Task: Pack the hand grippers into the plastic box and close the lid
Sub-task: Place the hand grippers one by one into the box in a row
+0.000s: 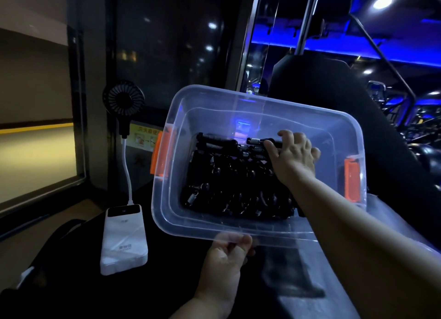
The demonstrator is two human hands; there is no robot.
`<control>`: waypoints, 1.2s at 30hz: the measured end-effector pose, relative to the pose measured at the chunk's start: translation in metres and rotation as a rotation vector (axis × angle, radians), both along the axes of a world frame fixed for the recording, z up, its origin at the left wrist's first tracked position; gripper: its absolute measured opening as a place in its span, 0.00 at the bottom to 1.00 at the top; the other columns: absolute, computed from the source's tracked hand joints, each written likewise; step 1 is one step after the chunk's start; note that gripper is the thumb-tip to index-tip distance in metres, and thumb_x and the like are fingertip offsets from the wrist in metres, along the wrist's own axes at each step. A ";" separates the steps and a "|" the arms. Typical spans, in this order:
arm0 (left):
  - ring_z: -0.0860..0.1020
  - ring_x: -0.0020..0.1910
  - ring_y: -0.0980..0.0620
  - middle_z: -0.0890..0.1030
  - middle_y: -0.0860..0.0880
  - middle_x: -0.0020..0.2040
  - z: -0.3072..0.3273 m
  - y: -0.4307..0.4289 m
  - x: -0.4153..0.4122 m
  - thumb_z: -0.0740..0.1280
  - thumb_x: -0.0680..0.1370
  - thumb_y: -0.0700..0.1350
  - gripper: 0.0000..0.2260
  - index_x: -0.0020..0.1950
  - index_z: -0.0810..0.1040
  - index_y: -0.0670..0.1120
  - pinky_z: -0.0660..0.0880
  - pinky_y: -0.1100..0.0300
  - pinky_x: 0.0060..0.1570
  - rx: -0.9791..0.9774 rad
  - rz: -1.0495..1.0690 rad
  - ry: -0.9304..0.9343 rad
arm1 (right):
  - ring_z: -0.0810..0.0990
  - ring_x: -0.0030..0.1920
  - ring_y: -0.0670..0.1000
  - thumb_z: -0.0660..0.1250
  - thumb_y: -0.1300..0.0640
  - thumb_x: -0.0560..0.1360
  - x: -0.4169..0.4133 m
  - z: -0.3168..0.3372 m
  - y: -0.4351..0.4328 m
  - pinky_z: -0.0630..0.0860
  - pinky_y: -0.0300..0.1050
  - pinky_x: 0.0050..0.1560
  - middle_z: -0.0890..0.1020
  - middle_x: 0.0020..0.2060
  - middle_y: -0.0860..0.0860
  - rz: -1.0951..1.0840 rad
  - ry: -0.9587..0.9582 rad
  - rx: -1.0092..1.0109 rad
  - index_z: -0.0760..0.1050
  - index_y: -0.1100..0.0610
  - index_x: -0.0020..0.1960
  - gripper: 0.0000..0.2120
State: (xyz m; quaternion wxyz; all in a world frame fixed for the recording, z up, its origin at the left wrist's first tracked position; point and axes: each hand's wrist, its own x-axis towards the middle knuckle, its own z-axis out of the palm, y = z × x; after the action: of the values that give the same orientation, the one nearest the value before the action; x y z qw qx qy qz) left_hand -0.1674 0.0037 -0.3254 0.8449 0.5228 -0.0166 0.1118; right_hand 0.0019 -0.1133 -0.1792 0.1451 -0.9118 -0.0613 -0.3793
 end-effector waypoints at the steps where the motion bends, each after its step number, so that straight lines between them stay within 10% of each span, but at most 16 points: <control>1: 0.80 0.36 0.58 0.85 0.47 0.41 0.000 0.000 0.000 0.68 0.74 0.43 0.06 0.47 0.76 0.41 0.74 0.66 0.39 0.004 0.003 0.009 | 0.62 0.66 0.56 0.52 0.34 0.75 -0.005 -0.002 -0.004 0.51 0.53 0.66 0.68 0.62 0.54 0.006 -0.003 0.003 0.65 0.46 0.65 0.24; 13: 0.78 0.34 0.60 0.85 0.50 0.38 0.007 -0.003 -0.005 0.65 0.77 0.40 0.04 0.49 0.75 0.40 0.73 0.69 0.34 -0.007 0.058 0.014 | 0.74 0.47 0.61 0.58 0.50 0.77 -0.101 -0.057 -0.136 0.72 0.55 0.48 0.76 0.45 0.59 0.250 -0.405 0.228 0.74 0.63 0.51 0.16; 24: 0.76 0.36 0.58 0.84 0.52 0.36 0.007 -0.008 -0.005 0.64 0.78 0.40 0.02 0.45 0.75 0.44 0.70 0.63 0.40 -0.038 0.071 -0.008 | 0.67 0.68 0.59 0.56 0.33 0.72 -0.129 -0.122 -0.270 0.64 0.60 0.64 0.66 0.71 0.54 -0.524 0.668 0.182 0.66 0.44 0.69 0.28; 28: 0.76 0.37 0.57 0.84 0.53 0.35 0.007 -0.009 -0.006 0.63 0.77 0.40 0.03 0.45 0.75 0.44 0.70 0.64 0.41 -0.026 0.075 -0.019 | 0.66 0.70 0.59 0.58 0.29 0.66 -0.137 -0.126 -0.263 0.63 0.58 0.65 0.60 0.74 0.51 -0.498 0.718 0.184 0.56 0.35 0.72 0.36; 36: 0.76 0.38 0.57 0.84 0.53 0.36 0.006 -0.009 -0.006 0.64 0.77 0.41 0.04 0.43 0.76 0.46 0.71 0.62 0.43 -0.014 0.082 -0.009 | 0.74 0.61 0.61 0.62 0.32 0.69 -0.135 -0.125 -0.251 0.72 0.51 0.59 0.70 0.68 0.53 -0.421 0.632 0.080 0.69 0.36 0.64 0.25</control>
State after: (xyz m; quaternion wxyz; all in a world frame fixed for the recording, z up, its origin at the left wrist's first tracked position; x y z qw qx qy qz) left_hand -0.1735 -0.0056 -0.3195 0.8434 0.5164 0.0019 0.1485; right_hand -0.1333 -0.3645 -0.3041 0.1113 -0.9700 0.1901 -0.1029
